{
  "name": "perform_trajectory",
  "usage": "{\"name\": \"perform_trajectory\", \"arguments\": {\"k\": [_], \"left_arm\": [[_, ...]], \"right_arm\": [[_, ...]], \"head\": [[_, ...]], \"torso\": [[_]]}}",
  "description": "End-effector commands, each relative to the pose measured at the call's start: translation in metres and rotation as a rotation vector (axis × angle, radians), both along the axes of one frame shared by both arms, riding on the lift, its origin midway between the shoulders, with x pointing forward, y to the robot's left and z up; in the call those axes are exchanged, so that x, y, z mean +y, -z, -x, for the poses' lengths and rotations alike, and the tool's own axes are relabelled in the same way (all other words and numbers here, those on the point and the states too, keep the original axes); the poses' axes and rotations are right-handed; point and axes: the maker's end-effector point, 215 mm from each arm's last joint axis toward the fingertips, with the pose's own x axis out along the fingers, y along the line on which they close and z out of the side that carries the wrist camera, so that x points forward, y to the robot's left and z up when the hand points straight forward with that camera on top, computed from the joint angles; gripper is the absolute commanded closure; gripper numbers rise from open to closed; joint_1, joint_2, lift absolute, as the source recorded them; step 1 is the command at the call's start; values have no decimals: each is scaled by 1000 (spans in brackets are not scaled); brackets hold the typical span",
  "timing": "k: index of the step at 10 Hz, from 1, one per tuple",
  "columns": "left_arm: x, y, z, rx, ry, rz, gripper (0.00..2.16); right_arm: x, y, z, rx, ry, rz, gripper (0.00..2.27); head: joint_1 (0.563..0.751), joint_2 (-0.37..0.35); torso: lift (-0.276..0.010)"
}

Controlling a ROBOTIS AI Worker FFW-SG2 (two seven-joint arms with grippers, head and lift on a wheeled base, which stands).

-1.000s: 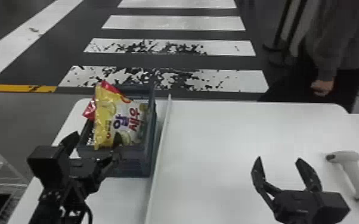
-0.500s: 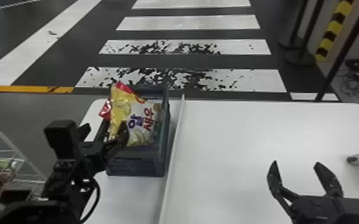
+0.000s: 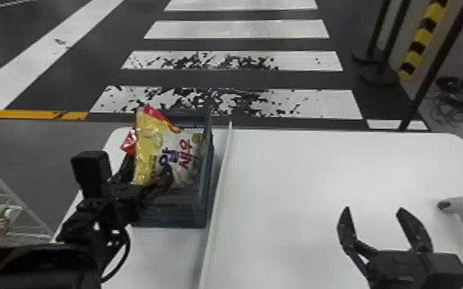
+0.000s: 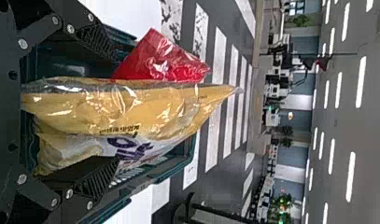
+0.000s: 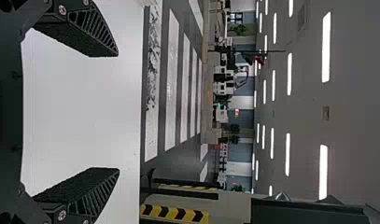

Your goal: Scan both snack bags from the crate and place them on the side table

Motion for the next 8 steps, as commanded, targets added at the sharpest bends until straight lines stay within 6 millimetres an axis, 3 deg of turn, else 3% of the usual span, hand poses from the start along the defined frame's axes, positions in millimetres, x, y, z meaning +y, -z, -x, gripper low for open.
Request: {"name": "perform_trajectory", "arguments": {"k": [1, 2, 3, 6, 8], "left_arm": [[-7, 12, 9, 44, 40, 32, 1035], [-3, 22, 16, 88, 27, 37, 1808], [3, 21, 19, 100, 6, 30, 2145], [25, 1, 21, 58, -56, -1, 2145], [30, -27, 12, -14, -74, 7, 2145]], "right_arm": [[1, 0, 0, -1, -1, -1, 113], [2, 0, 0, -1, -2, -3, 113], [3, -1, -1, -2, -3, -4, 113], [5, 0, 0, 1, -4, -8, 113], [6, 0, 1, 1, -8, -5, 113]], "head": [[695, 65], [695, 52], [695, 53], [695, 77], [695, 99]], "torso": [[-95], [-95], [-95], [-95], [-95]]}}
